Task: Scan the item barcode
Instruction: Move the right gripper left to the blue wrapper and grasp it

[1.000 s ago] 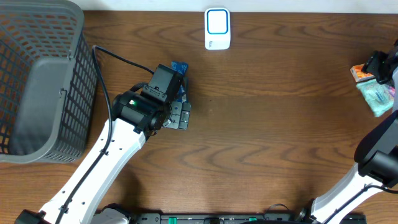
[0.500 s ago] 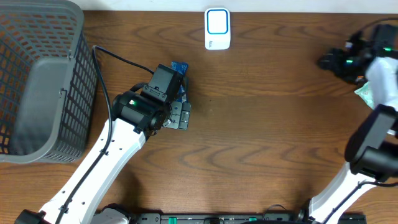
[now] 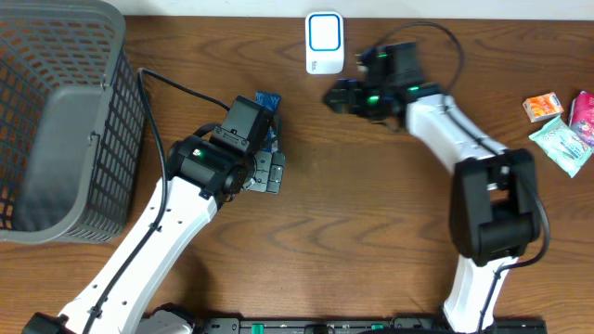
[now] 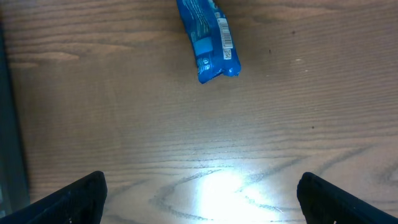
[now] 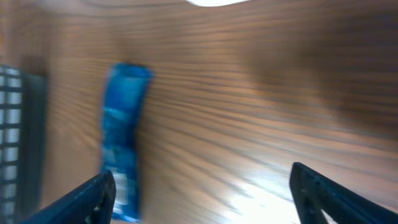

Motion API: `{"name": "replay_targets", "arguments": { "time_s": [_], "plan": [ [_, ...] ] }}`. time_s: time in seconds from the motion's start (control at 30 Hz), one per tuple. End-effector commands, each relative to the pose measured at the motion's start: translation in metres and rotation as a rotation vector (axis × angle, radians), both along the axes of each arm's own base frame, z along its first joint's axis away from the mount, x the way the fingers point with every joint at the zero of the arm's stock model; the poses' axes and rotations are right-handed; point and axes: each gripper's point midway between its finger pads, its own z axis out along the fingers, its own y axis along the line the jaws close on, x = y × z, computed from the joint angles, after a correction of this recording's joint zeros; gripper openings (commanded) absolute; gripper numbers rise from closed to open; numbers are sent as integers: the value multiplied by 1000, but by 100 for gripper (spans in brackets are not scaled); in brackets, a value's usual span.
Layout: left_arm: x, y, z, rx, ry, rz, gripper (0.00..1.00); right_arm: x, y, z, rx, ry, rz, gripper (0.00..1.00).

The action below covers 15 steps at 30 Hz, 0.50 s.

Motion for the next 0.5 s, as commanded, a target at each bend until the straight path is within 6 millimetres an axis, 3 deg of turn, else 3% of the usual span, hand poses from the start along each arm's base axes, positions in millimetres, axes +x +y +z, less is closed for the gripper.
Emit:
{"name": "replay_targets", "arguments": {
  "time_s": [0.0,0.13,0.23,0.47],
  "plan": [
    [0,2,-1,8,3,2,98,-7,35,-4,-1,47,-101,84],
    [0,2,-1,8,3,2,98,-14,80,-10,37,20,-73,83],
    [0,2,-1,8,3,2,98,-21,108,-31,88,68,-73,80],
    [0,2,-1,8,4,2,98,-51,142,-68,84,132,20,75]
  ]
}}
